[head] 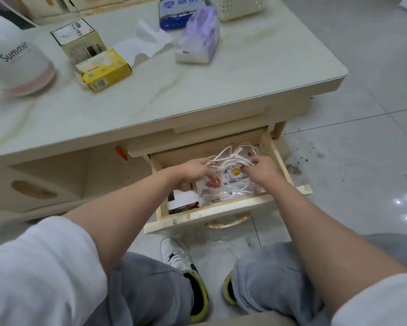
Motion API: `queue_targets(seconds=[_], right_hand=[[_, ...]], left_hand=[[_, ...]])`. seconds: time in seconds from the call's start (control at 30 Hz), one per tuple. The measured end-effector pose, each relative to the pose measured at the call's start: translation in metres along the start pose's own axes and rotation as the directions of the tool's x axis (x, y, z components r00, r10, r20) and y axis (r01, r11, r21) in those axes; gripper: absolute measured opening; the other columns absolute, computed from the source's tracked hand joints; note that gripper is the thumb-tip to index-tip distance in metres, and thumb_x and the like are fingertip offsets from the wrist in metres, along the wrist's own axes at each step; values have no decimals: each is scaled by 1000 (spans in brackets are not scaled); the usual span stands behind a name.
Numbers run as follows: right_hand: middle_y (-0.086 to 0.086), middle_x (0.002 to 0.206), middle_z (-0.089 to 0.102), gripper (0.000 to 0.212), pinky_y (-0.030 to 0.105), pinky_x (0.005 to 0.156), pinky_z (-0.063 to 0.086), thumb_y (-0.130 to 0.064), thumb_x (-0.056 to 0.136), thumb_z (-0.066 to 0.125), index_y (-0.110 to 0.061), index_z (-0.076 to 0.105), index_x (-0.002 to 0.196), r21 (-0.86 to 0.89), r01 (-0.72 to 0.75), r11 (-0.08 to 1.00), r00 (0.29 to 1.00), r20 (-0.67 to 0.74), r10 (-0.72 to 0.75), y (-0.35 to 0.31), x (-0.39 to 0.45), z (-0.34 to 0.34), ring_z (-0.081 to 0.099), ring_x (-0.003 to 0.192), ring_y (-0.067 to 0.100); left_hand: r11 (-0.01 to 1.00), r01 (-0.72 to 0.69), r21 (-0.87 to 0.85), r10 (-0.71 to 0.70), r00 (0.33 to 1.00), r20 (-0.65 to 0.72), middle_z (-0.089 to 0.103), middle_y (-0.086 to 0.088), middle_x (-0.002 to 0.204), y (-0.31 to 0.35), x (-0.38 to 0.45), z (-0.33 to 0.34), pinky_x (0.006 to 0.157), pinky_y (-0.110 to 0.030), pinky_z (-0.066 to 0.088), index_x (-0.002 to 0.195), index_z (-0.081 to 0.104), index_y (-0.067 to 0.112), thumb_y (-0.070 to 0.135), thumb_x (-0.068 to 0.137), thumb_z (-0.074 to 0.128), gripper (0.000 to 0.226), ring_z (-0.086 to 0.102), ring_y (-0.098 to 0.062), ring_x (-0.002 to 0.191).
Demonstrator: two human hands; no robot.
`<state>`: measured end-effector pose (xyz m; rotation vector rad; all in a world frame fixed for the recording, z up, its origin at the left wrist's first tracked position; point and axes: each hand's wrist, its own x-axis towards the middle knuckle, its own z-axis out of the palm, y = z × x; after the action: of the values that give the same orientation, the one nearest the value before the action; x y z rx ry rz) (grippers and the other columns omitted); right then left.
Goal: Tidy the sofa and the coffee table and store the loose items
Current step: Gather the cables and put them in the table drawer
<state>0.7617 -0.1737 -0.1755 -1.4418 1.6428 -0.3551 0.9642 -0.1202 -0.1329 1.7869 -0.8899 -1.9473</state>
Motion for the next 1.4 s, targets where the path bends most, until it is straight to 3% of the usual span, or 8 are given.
queue_targets(seconds=[0.1, 0.27, 0.4, 0.5, 0.63, 1.0, 1.2, 1.4], right_hand=[[2, 76, 61, 2, 25, 49, 32, -16, 88, 63, -14, 64, 89, -68, -84, 994, 965, -256, 63, 14, 9, -7, 57, 66, 23], [13, 116, 67, 41, 33, 83, 49, -33, 91, 66, -9, 61, 124, -357, 33, 933, 987, 161, 27, 17, 10, 20, 62, 102, 29], [17, 150, 39, 87, 43, 106, 44, -30, 83, 75, -10, 26, 152, -173, -22, 985, 989, 140, 46, 15, 11, 23, 46, 132, 36], [12, 151, 30, 69, 41, 101, 46, -23, 86, 66, -18, 33, 146, 119, -16, 993, 997, -70, 25, 10, 12, 22, 49, 126, 34], [22, 151, 37, 54, 47, 109, 40, -19, 99, 45, -12, 30, 150, -129, 28, 991, 997, 76, -18, 11, 17, 32, 45, 132, 39], [22, 150, 35, 72, 48, 105, 40, -24, 82, 57, -11, 33, 148, -395, -53, 917, 998, -2, 56, 7, 7, 23, 38, 135, 41], [19, 143, 46, 62, 47, 102, 42, -26, 83, 56, -12, 43, 142, -469, -2, 883, 998, -62, -30, -2, -7, 20, 44, 130, 40], [6, 111, 67, 29, 35, 77, 46, -21, 86, 59, -20, 64, 114, -421, 106, 901, 982, -96, -161, -5, -21, 15, 60, 103, 28]], left_hand=[[917, 63, 395, 17, 980, -197, 58, -13, 108, -13, 14, -9, 56, -29, 52, 150, 27, 25, 5, 89, 57, 71, 57, -20, 76], [858, 198, 474, -19, 935, -355, 62, -14, 99, -43, 23, -29, 61, -32, 52, 134, 41, 7, 27, 94, 55, 47, 60, -22, 78], [852, 206, 480, -16, 929, -370, 56, -10, 99, -61, 27, -33, 62, -31, 46, 139, 32, 10, 16, 89, 52, 54, 56, -20, 83], [881, 99, 463, 64, 944, -325, 57, -7, 92, -68, 31, -31, 54, -27, 41, 130, 46, 10, 17, 89, 53, 42, 50, -16, 70], [846, -63, 530, 229, 940, -253, 58, -5, 124, -66, 38, -29, 86, -34, 51, 136, 47, 23, 25, 93, 51, 43, 59, -18, 99], [632, 7, 775, 481, 781, -399, 24, -25, 152, -84, 47, -20, 80, -44, 54, 146, -31, 33, 48, 97, 45, 92, 65, -35, 93], [610, 271, 745, 25, 933, -360, 48, -14, 129, -101, 50, -36, 94, -38, 49, 132, 45, 18, 32, 76, 75, 65, 52, -30, 112], [718, 144, 681, 180, 906, -382, 45, -12, 127, -104, 45, -38, 86, -34, 52, 122, 49, 24, 33, 65, 89, 70, 58, -26, 95]])
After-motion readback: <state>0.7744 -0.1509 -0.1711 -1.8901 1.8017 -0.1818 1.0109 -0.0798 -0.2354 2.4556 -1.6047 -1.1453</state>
